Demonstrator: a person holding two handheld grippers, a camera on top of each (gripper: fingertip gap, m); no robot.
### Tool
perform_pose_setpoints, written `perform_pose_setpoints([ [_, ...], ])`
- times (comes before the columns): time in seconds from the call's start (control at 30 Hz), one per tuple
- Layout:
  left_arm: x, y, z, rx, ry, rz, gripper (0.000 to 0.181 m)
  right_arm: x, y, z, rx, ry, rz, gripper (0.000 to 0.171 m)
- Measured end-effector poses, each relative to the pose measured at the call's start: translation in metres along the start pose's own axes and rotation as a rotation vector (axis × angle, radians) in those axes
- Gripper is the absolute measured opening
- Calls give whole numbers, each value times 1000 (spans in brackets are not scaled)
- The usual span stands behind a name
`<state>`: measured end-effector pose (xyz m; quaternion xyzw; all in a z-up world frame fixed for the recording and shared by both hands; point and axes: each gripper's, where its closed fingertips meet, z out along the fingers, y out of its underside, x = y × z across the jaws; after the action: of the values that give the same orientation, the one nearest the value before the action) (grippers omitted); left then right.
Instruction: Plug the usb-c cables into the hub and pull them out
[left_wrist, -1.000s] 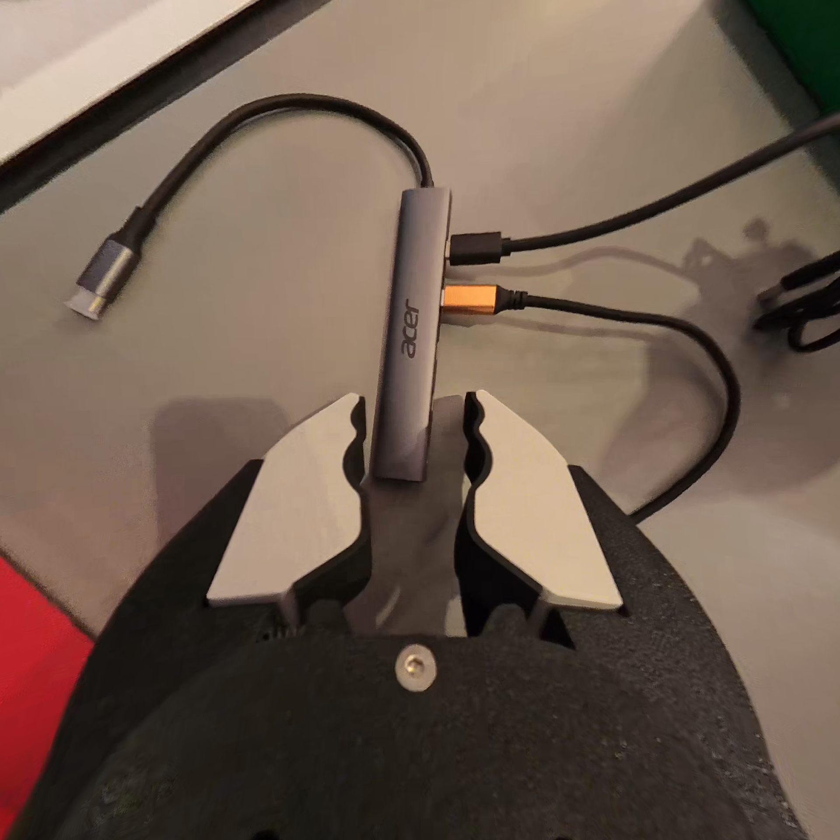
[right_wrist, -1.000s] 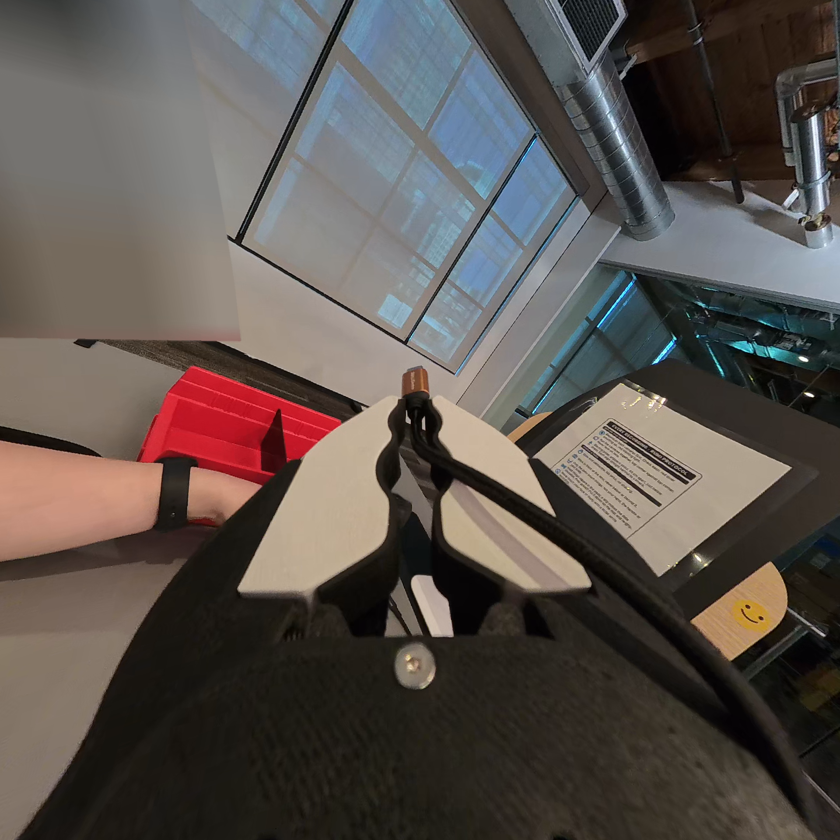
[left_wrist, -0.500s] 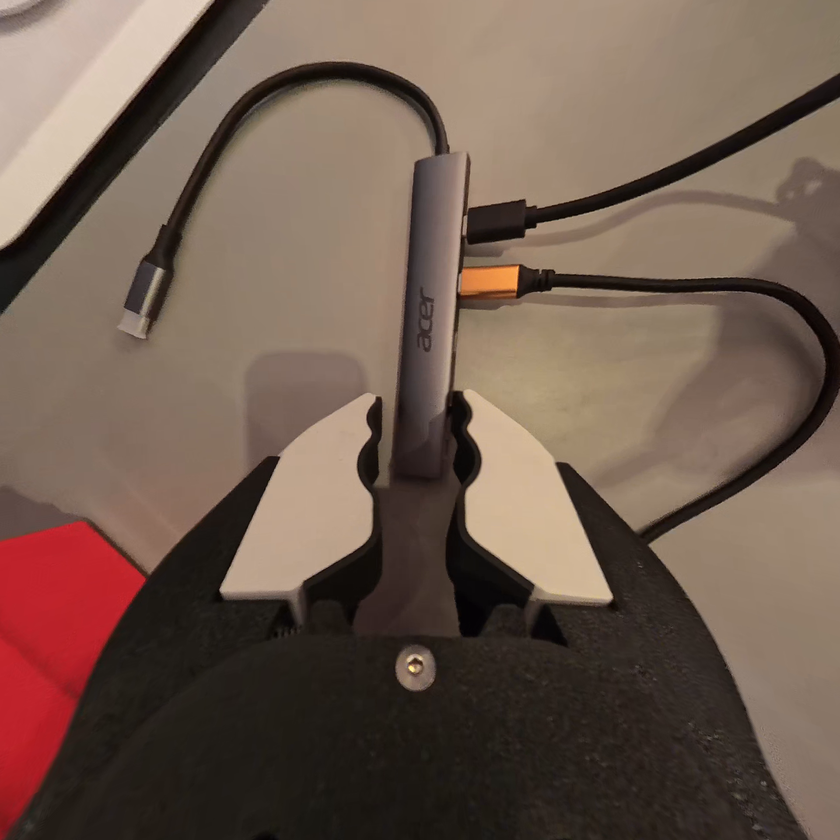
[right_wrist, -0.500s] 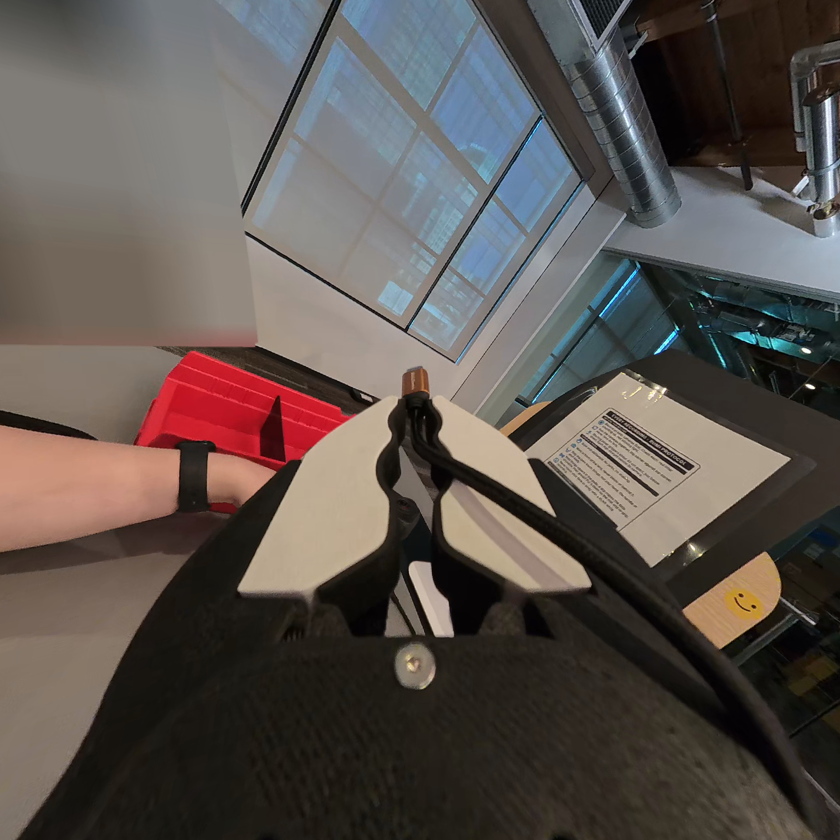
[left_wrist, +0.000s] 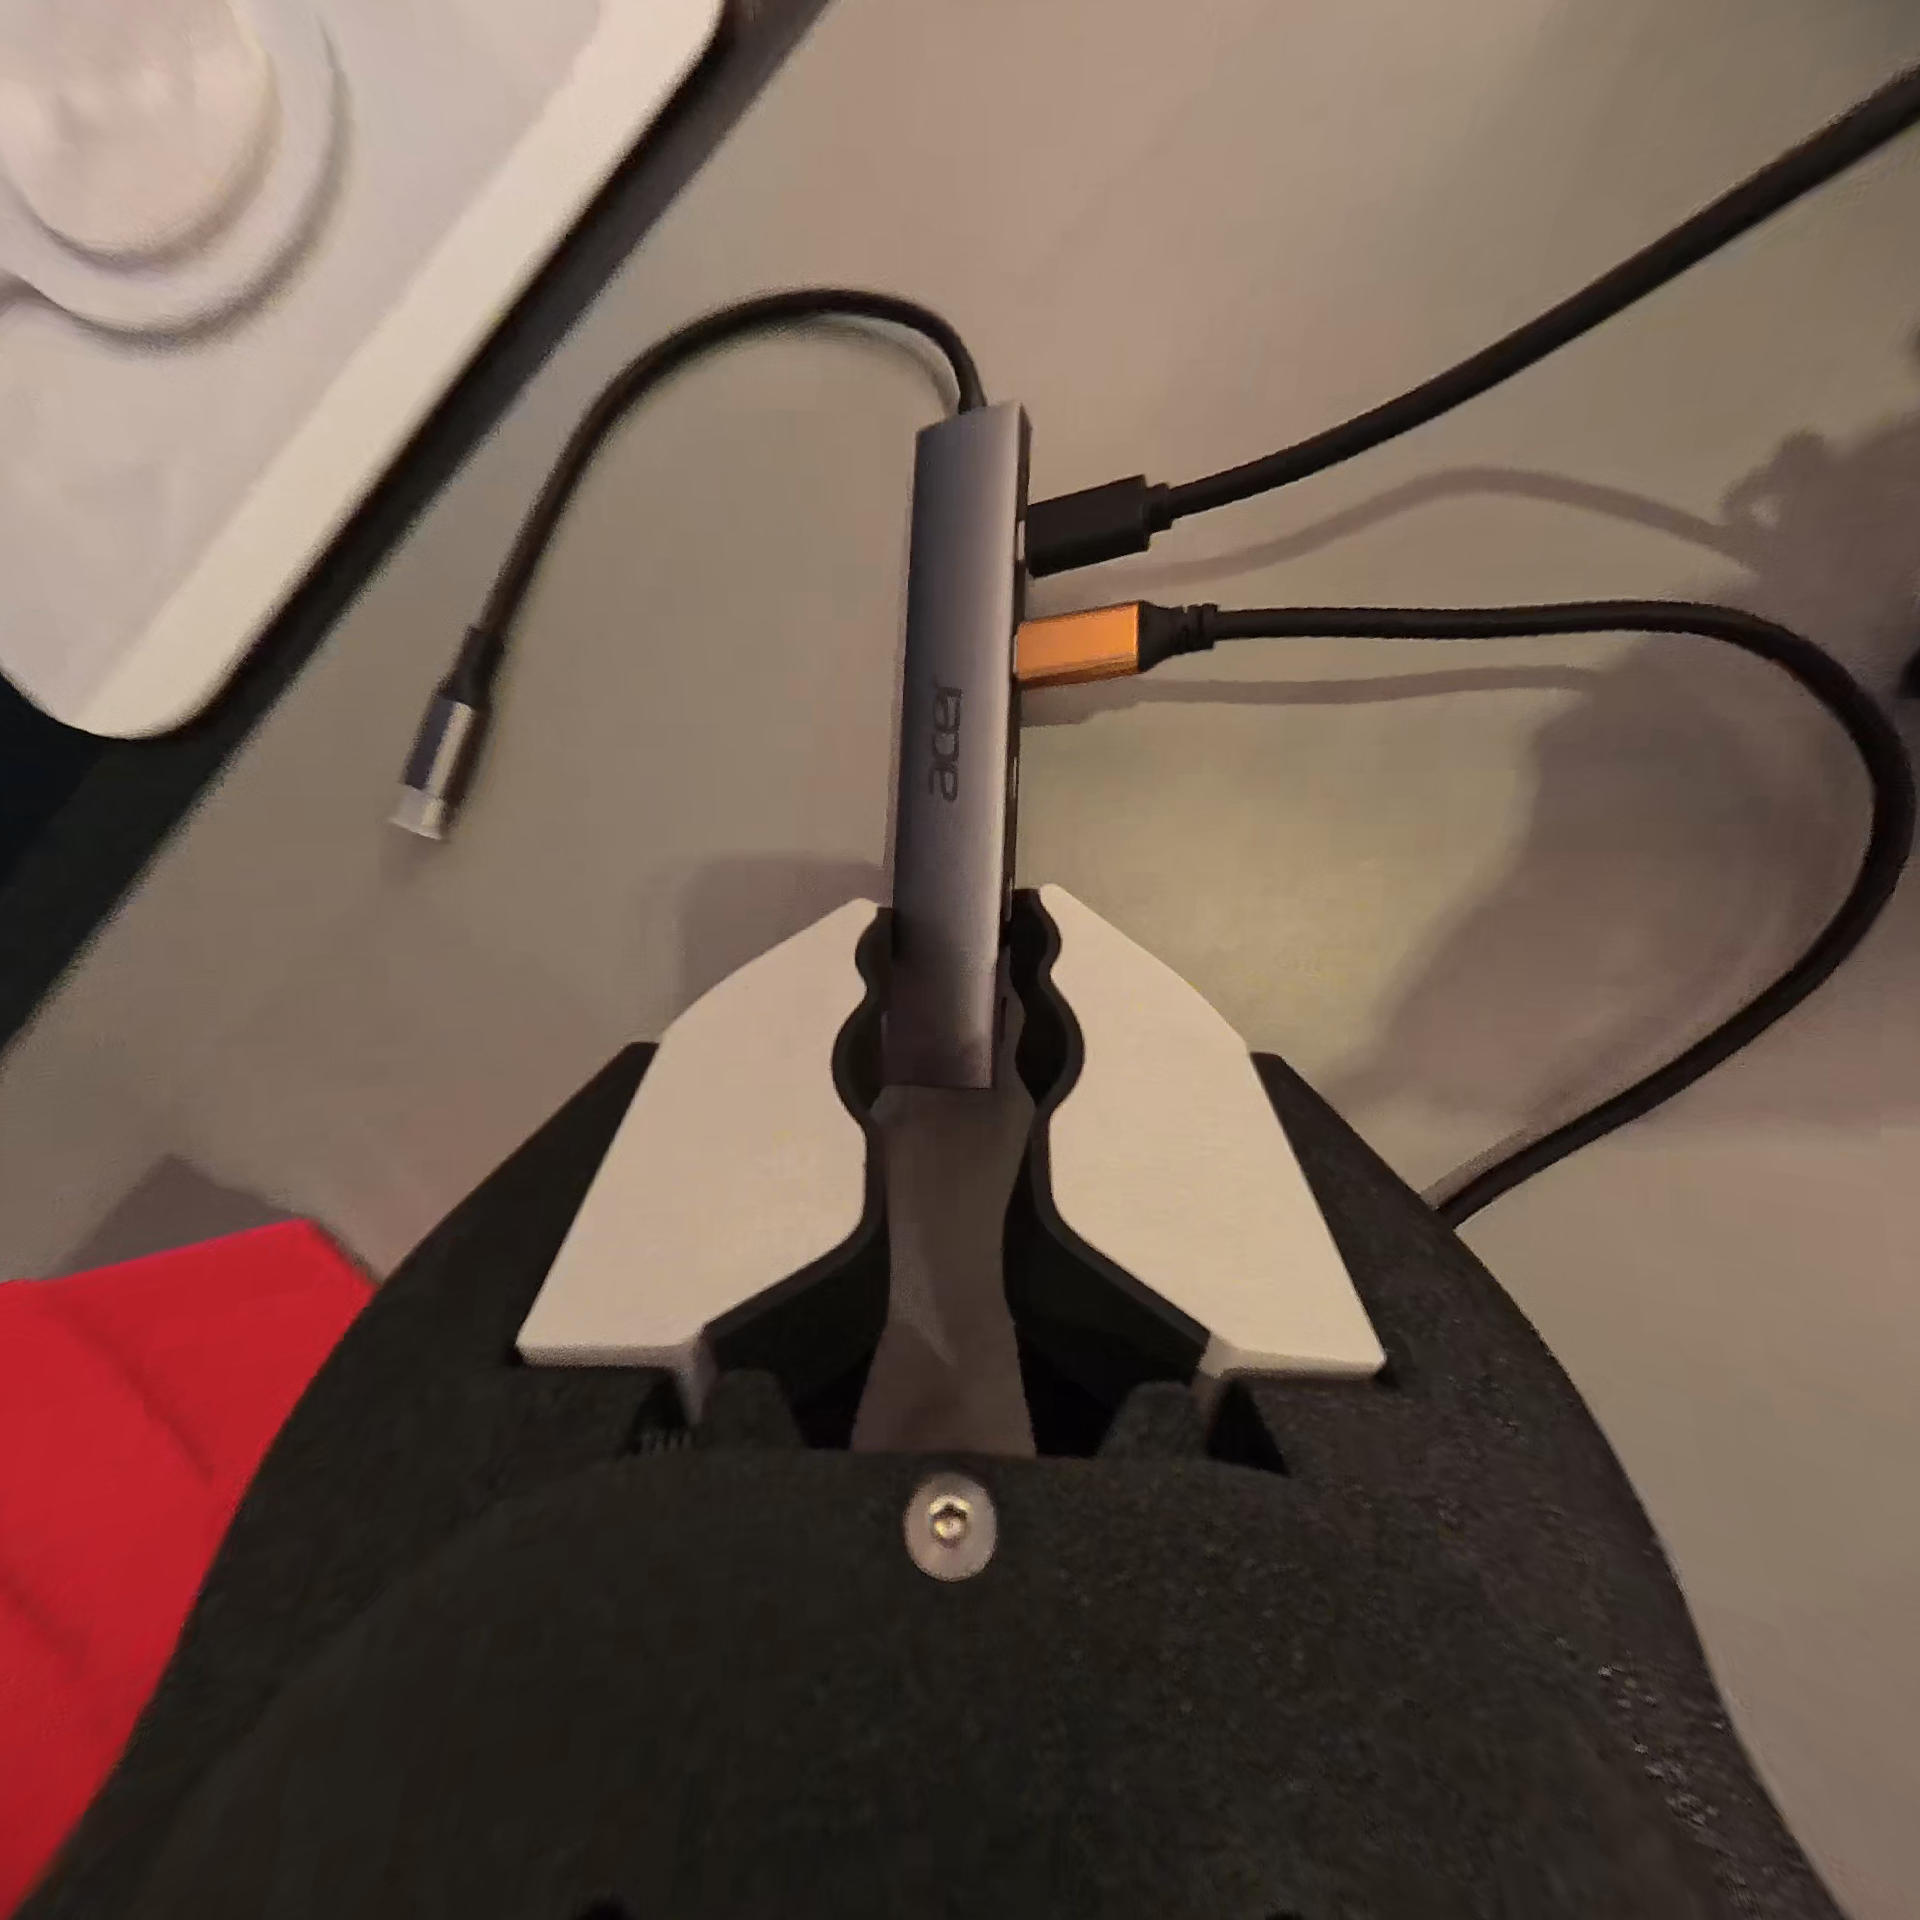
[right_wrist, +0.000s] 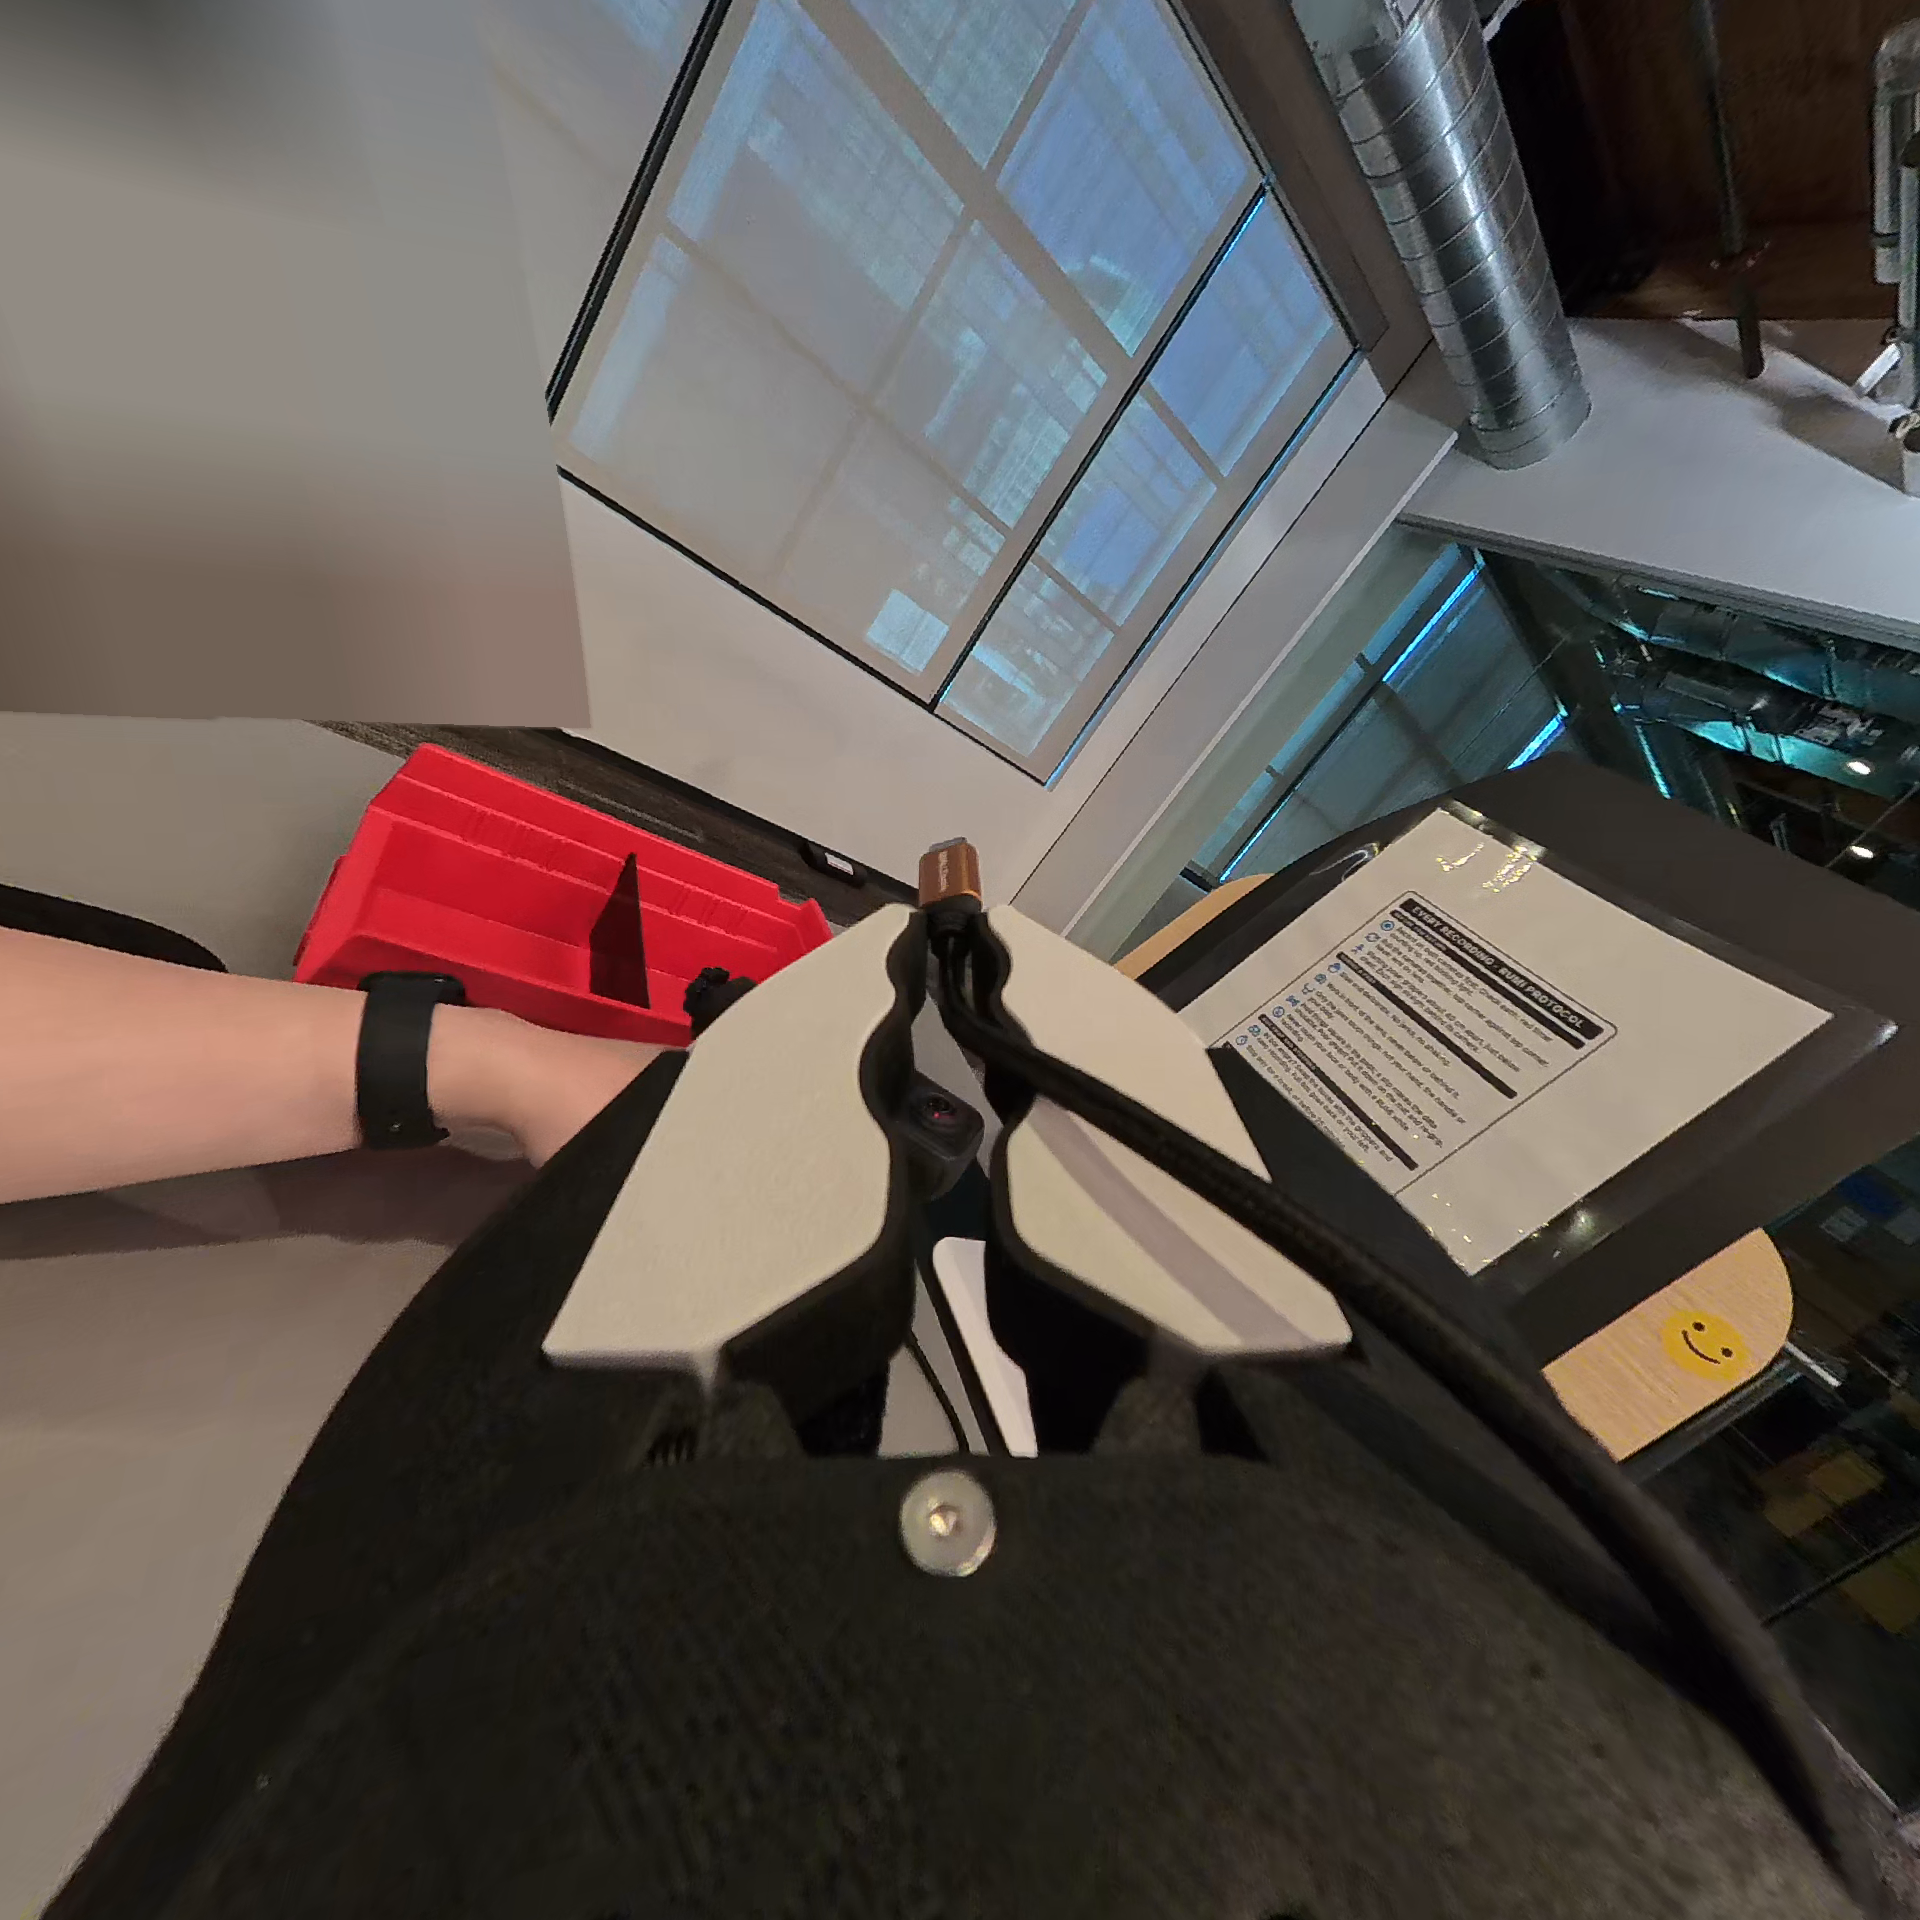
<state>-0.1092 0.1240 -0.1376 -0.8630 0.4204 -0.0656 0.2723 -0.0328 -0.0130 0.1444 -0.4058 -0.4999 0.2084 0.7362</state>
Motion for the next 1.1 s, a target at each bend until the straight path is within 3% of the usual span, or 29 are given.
perform_pose_setpoints([
  [0.13, -4, -13, -10, -13, -205, 178, 21, 2, 3, -2, -17, 11, -9, 9],
  [0.4, 3, -34, -35, 28, -343, 323, 20, 10, -6, -14, -9, 51, -38, 9],
  [0.8, 24, -31, -58, -43, -245, 263, 20, 26, -23, -42, 56, 116, -46, 9],
  [1.1, 31, 1, -58, -111, -216, 315, 19, 29, -16, -52, 8, 111, -40, 9],
])
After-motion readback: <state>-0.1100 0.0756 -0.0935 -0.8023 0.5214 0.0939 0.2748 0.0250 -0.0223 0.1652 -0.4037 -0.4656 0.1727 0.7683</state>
